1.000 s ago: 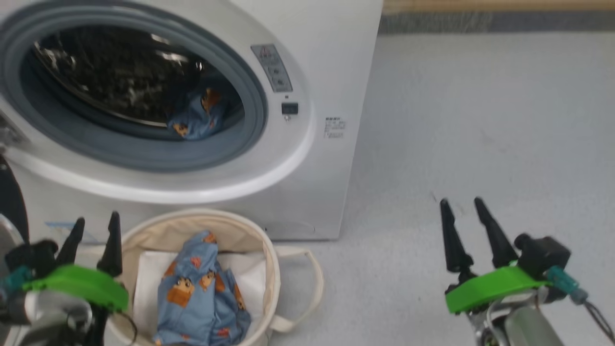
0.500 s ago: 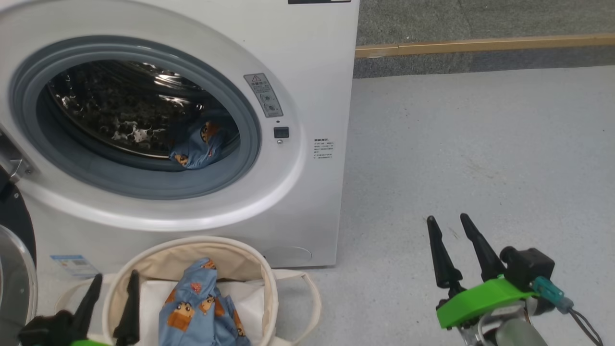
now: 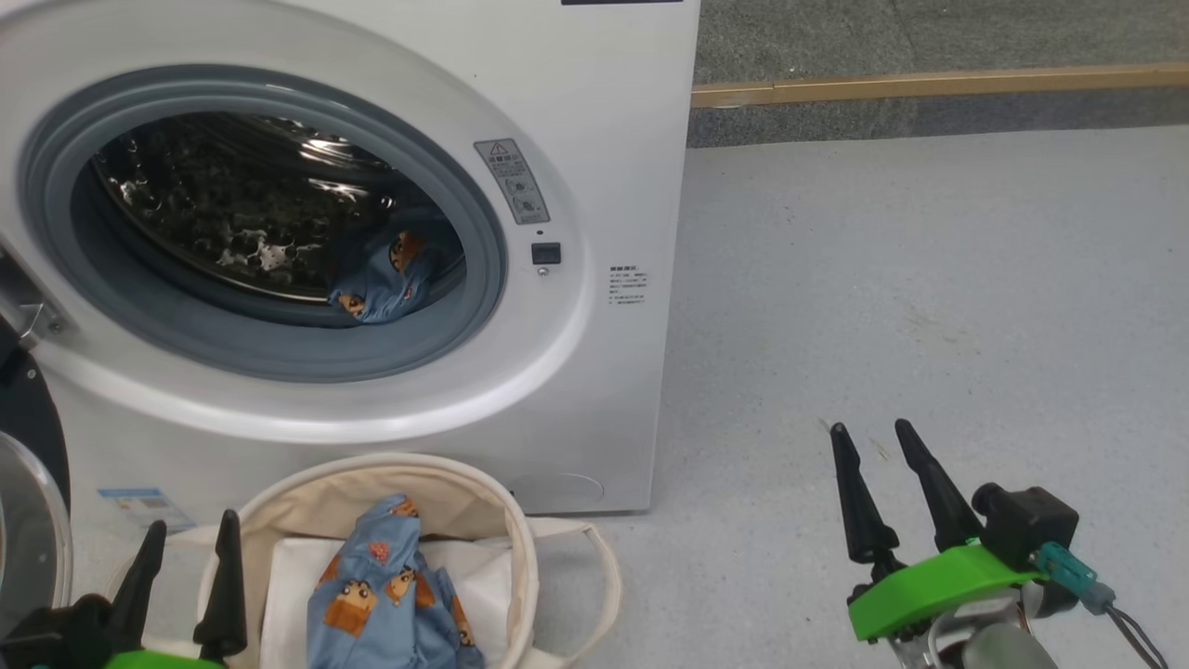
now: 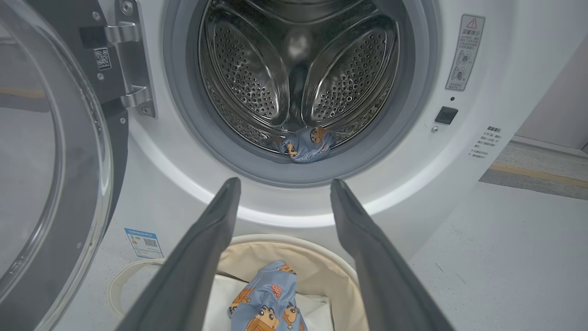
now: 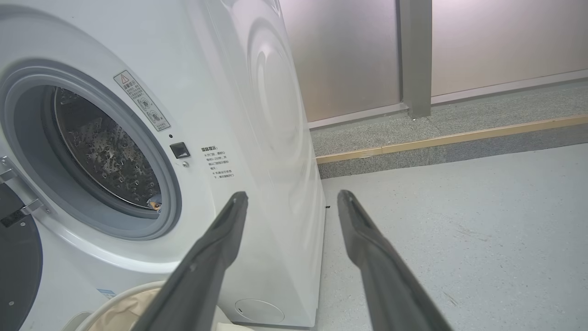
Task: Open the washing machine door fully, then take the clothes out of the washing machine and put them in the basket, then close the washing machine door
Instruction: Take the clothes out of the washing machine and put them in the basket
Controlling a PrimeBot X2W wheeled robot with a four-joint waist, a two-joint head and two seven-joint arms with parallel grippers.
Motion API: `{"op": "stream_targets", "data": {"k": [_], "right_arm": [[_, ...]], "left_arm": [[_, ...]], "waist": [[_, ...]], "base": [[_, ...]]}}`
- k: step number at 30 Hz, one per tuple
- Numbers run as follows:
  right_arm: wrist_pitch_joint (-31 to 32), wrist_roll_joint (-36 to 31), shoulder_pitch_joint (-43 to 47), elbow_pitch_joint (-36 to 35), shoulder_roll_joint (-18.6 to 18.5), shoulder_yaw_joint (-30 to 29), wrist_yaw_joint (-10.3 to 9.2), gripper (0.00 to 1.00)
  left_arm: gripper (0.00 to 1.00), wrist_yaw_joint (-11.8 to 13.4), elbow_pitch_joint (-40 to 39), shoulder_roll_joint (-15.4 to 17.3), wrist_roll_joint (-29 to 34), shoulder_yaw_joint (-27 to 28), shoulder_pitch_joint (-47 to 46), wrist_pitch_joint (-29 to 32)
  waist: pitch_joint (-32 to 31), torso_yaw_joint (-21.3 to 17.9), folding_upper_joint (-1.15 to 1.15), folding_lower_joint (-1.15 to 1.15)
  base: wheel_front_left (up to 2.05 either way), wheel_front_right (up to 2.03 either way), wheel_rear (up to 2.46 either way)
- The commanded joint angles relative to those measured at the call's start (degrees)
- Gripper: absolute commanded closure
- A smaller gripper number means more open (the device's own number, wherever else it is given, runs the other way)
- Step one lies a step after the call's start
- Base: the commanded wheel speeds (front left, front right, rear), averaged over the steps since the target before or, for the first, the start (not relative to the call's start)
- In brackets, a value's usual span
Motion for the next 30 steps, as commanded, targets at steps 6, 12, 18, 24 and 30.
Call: {"op": "stream_targets", "data": {"k": [6, 12, 18, 24, 30], "right_arm": [[-0.5, -0.1, -1.5, -2.2, 0.2, 1.0, 0.43, 0.0], [-0.5, -0.4, -1.6, -2.4, 0.2, 1.1, 0.43, 0.0], [-0.5, -1.0, -1.6, -2.6, 0.2, 1.1, 0.43, 0.0], [-0.5, -1.2, -1.7, -2.7, 0.2, 1.0, 0.43, 0.0], [-0.5, -1.4, -1.8, -2.5, 0.2, 0.9, 0.43, 0.0]], "left_arm": [[0.0, 0.5, -1.4, 1.9, -0.8, 2.3, -2.8, 0.3], [0.0, 0.3, -0.3, 2.1, -1.1, 2.3, -3.6, 0.1], [0.0, 0.1, 0.6, 2.3, -1.2, 2.2, -4.4, -0.1], [0.0, -0.1, 1.6, 2.4, -1.2, 1.9, -5.0, -0.2], [0.0, -0.4, 2.7, 2.4, -1.3, 1.3, -5.7, -0.2]], "waist": [[0.1, -0.1, 0.0, 0.0], [0.3, -0.1, 0.0, 0.0], [0.3, -0.2, 0.0, 0.0], [0.5, -0.2, 0.0, 0.0], [0.6, -0.4, 0.0, 0.0]], "base": [[0.0, 0.0, 0.0], [0.0, 0.0, 0.0], [0.0, 0.0, 0.0], [0.0, 0.0, 0.0], [0.0, 0.0, 0.0]]}}
